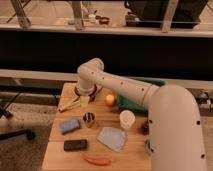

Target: Stack bowls on top of each other

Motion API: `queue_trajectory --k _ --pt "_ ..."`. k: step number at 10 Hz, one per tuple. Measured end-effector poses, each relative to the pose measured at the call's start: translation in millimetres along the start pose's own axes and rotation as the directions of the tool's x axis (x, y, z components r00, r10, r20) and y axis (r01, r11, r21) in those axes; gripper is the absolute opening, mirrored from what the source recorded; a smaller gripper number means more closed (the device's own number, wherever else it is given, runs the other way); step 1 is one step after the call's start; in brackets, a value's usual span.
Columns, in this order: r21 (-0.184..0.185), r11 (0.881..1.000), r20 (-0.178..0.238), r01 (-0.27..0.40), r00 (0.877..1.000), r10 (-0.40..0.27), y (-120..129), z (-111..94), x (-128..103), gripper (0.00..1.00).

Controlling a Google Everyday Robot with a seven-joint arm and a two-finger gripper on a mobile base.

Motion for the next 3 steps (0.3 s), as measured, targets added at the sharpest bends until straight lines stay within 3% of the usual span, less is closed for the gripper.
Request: queue_trajectory --k 3 --pt "-0.030 1.000 0.024 -0.002 1.000 0.003 13.2 -9.5 1.6 0.80"
